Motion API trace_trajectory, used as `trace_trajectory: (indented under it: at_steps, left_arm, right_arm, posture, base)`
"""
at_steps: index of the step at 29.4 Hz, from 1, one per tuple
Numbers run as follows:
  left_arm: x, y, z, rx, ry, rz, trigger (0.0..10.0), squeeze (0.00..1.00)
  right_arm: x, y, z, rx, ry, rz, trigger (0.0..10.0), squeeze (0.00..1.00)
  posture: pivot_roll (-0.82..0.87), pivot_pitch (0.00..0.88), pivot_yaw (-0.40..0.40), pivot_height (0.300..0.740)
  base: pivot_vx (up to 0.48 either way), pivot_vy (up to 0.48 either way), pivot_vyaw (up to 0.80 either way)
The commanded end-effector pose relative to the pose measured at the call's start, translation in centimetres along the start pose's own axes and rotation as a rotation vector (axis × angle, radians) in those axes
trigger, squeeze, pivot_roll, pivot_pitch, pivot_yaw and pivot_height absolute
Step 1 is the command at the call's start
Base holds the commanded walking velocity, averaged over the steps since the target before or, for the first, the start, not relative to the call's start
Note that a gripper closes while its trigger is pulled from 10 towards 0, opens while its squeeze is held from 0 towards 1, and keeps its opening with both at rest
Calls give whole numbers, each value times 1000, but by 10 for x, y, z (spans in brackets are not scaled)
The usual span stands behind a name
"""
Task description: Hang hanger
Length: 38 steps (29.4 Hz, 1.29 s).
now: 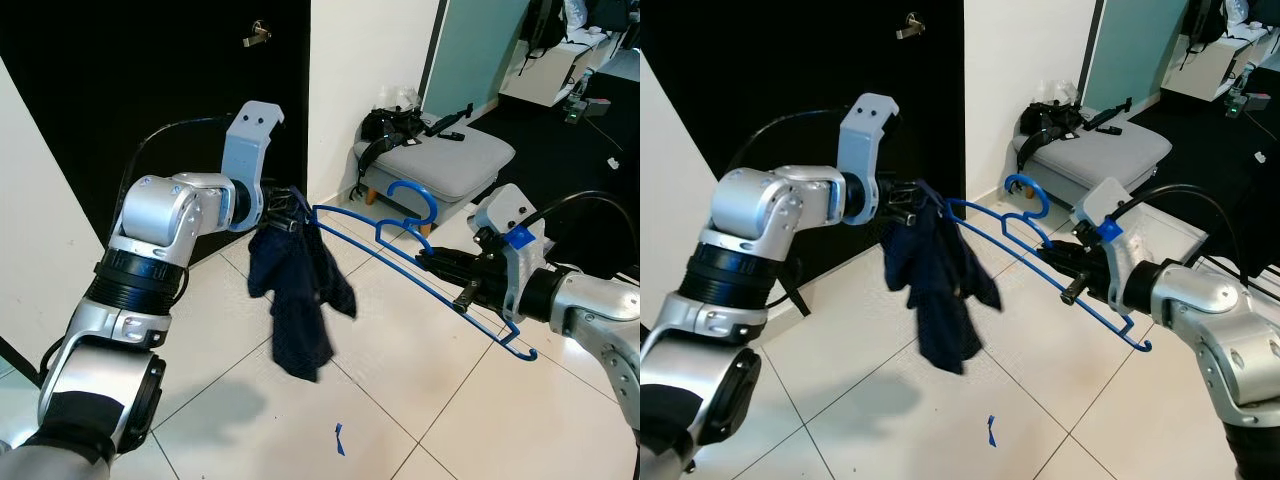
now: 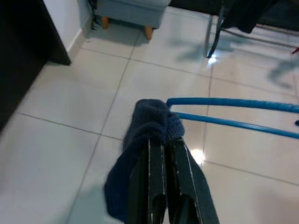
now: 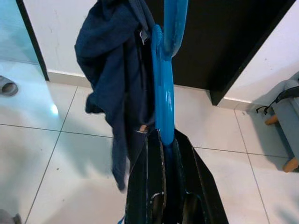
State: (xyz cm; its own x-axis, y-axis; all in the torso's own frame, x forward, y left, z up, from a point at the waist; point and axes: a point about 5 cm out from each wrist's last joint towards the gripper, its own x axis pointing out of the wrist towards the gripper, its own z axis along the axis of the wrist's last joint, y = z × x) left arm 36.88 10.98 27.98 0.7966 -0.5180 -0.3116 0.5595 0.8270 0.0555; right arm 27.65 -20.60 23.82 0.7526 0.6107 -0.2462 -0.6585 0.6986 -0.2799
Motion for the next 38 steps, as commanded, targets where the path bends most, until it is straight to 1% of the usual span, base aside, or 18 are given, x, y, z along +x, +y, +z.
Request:
trace_trajectory:
  at_steps: [1,6,7,8,10,13,15,18,21,23,24,27,29,30,31,32,35,38]
  left_arm:
    - [-3,4,3,60,-25,24,10000,0]
    - [-4,5,5,78,-35,29,10000,0]
    - [-4,6,6,88,-50,35,10000,0]
    - [-4,6,6,88,-50,35,10000,0]
    - [-4,7,10,108,-84,37,10000,0]
    - [-4,7,12,113,-93,36,10000,0]
    - [-5,1,15,117,-107,4,10000,0]
    - [-5,-3,17,118,-117,-19,10000,0]
    - [-9,-17,23,146,-166,-118,10000,0]
    - [-15,-26,26,185,-200,-208,10000,0]
    - [-17,-28,26,196,-207,-234,10000,0]
    - [-21,-27,27,220,-212,-247,10000,0]
    - [-30,-17,29,292,-221,-246,10000,0]
    - [-36,-5,32,311,-225,-221,10000,0]
    - [-42,6,35,326,-229,-187,10000,0]
    - [-42,6,35,326,-229,-187,10000,0]
    - [-55,33,42,370,-227,-84,10000,0]
    - [-65,47,44,417,-221,-28,10000,0]
  right_arm:
    - [1,5,3,5,-20,33,10000,0]
    - [2,9,3,6,-22,58,10000,0]
    - [3,14,2,8,-18,89,10000,0]
    - [3,14,2,8,-18,89,10000,0]
    - [2,23,0,12,-16,155,10000,0]
    - [2,27,0,13,-17,179,10000,0]
    - [3,30,0,14,-24,197,10000,0]
    - [4,30,1,12,-26,196,10000,0]
    - [7,27,1,11,-30,178,10000,0]
    - [9,23,2,13,-33,141,10000,0]
    - [10,22,2,13,-33,129,10000,0]
    - [11,19,2,13,-33,107,10000,0]
    - [11,14,2,18,-28,75,10000,0]
    - [10,12,0,21,-18,59,10000,0]
    - [9,10,-1,23,-6,46,10000,0]
    - [9,10,-1,23,-6,46,10000,0]
    - [9,8,-6,31,24,22,10000,0]
    - [9,8,-9,36,41,18,10000,0]
  posture:
    - [37,58,7,740]
    - [36,61,9,740]
    - [35,61,11,740]
    - [35,61,11,740]
    - [34,62,14,740]
    - [34,61,13,740]
    - [38,60,11,740]
    - [38,60,11,740]
    - [42,61,10,740]
    - [44,62,9,740]
    - [44,62,9,740]
    - [45,64,8,740]
    - [46,65,7,740]
    - [46,67,8,740]
    - [46,65,8,740]
    - [46,65,8,740]
    - [48,66,9,740]
    - [47,67,9,740]
  base:
    - [0,0,0]
    - [0,0,0]
    - [0,0,0]
    - [0,0,0]
    - [0,0,0]
    - [0,0,0]
    - [0,0,0]
    - [0,0,0]
    - [0,0,0]
    - [0,0,0]
    - [0,0,0]
    - [0,0,0]
    - [0,0,0]
    - [0,0,0]
    - [0,0,0]
    - [0,0,0]
    - [0,0,0]
    - [0,0,0]
